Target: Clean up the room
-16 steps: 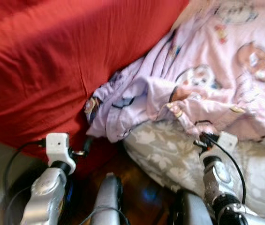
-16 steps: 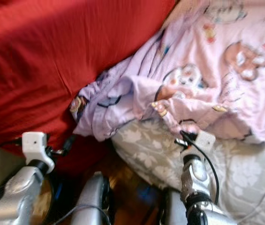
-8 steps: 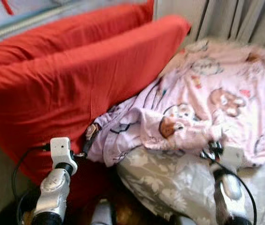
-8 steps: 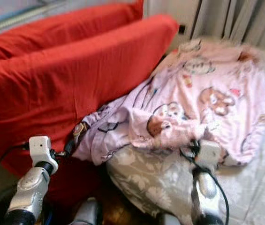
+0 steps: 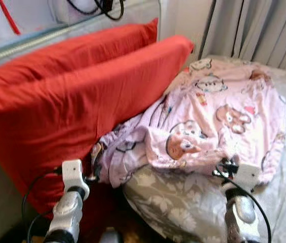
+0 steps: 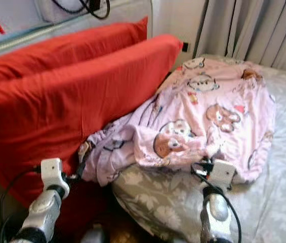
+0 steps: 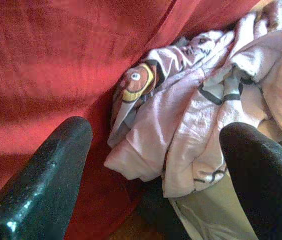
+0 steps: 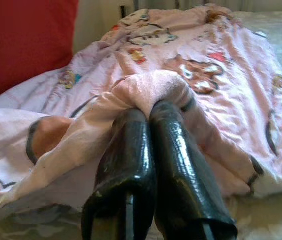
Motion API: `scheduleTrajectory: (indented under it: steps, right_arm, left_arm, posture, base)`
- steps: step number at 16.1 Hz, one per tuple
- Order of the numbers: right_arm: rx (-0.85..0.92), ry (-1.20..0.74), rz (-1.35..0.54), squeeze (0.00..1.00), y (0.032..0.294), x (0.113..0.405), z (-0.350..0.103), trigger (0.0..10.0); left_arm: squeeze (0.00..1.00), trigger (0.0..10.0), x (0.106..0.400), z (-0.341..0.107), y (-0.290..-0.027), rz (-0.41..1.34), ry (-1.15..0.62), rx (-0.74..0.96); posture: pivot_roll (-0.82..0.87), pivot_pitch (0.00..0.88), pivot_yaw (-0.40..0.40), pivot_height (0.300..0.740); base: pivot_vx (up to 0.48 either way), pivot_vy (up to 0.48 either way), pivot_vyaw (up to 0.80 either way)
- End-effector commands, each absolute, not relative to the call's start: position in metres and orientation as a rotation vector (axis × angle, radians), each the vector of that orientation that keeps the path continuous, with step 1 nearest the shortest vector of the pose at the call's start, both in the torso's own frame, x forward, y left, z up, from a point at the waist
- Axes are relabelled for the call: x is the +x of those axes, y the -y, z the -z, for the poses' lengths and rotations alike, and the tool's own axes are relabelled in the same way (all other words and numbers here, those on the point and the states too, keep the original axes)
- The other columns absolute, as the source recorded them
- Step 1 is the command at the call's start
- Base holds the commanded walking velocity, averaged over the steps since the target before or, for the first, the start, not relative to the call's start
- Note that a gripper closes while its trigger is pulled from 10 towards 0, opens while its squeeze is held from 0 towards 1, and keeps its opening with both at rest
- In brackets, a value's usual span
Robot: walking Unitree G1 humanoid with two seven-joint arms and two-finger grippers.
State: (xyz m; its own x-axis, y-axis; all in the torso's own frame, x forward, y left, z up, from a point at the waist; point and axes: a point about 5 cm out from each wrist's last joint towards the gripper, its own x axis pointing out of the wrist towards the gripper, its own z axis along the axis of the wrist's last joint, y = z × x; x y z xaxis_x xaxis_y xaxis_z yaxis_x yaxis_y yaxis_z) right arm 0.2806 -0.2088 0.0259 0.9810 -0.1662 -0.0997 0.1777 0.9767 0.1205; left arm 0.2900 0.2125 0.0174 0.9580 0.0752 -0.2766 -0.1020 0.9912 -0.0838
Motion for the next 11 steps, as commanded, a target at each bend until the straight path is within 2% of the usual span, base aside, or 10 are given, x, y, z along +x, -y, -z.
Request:
scheduleTrajectory:
  steps: [1,11]
  right_arm:
    - [0.125,-0.068,0.161,0.00,0.208,0.285,-0.033,10.0]
    - [0.120,-0.067,0.157,0.00,0.212,0.286,-0.036,10.0]
  left_arm:
    - [0.00,10.0,0.289,-0.015,-0.218,-0.106,-0.292,-0.085]
    - [0.00,10.0,0.260,0.022,-0.221,-0.135,-0.512,-0.024]
  posture:
    - [0.01,0.000,-0.003,0.740]
    - [0.00,0.000,-0.002,0.740]
  base:
    - [0.000,0.000,0.00]
    - [0.000,0.000,0.00]
